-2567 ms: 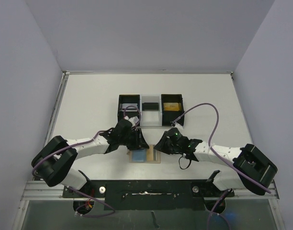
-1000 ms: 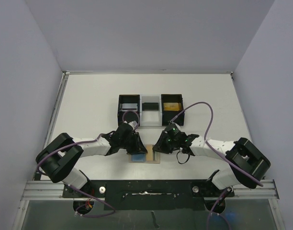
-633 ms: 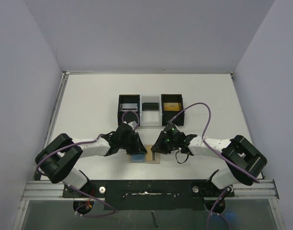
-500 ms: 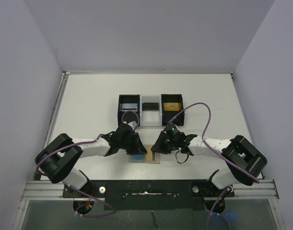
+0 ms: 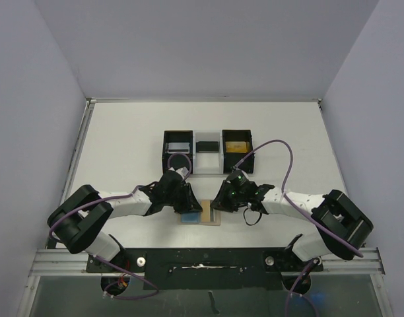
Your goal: Take the credit cards out of the card holder
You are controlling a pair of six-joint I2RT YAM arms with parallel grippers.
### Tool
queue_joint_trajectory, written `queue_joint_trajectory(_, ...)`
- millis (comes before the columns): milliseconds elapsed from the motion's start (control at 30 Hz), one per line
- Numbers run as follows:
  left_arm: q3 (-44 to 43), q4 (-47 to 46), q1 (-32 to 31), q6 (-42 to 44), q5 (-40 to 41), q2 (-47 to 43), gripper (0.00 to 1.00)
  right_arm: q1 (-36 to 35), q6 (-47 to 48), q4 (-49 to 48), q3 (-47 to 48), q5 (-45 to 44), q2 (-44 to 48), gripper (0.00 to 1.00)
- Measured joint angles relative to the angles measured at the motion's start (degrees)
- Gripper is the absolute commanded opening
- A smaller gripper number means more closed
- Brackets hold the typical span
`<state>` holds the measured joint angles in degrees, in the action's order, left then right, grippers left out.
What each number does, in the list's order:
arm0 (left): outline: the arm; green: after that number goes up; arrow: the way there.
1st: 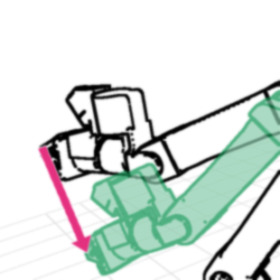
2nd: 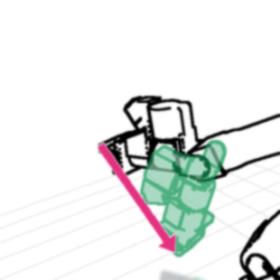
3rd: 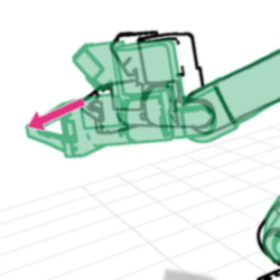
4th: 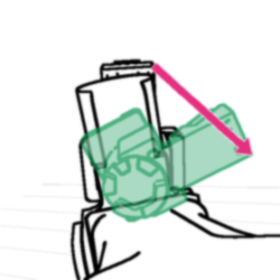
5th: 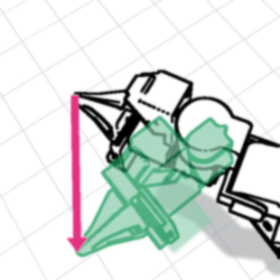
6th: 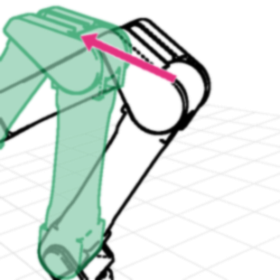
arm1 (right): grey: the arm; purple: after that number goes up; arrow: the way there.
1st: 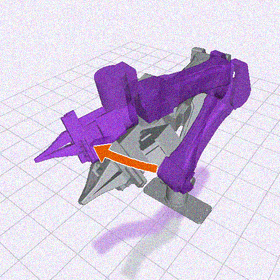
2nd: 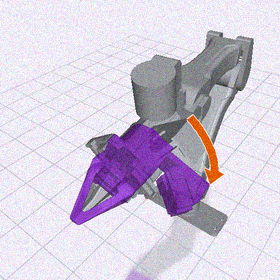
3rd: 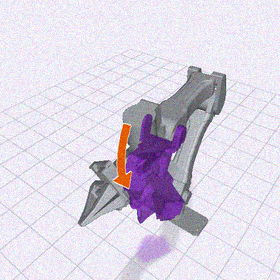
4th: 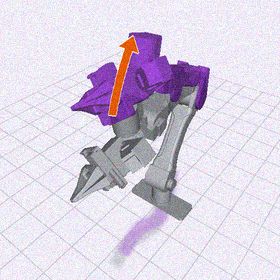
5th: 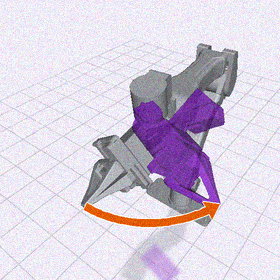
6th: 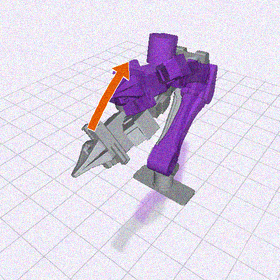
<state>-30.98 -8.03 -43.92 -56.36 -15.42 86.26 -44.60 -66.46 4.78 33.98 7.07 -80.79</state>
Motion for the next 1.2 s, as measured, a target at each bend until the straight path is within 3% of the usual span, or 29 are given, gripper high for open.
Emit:
queue_joint_trajectory(500,0.2,0.0,0.0,0.0,0.0,-0.1,0.20,0.0,0.0,-2.1,0.2,1.4,-2.9,0.22)
queue_joint_trajectory(767,1.2,-0.1,0.0,-0.4,0.5,-0.8,0.00,0.0,0.0,-2.4,0.4,1.9,-3.3,0.21)
queue_joint_trajectory(1200,1.7,1.6,0.0,-1.3,2.0,-4.6,0.00,0.0,0.0,-2.2,0.5,2.0,-3.4,0.21)
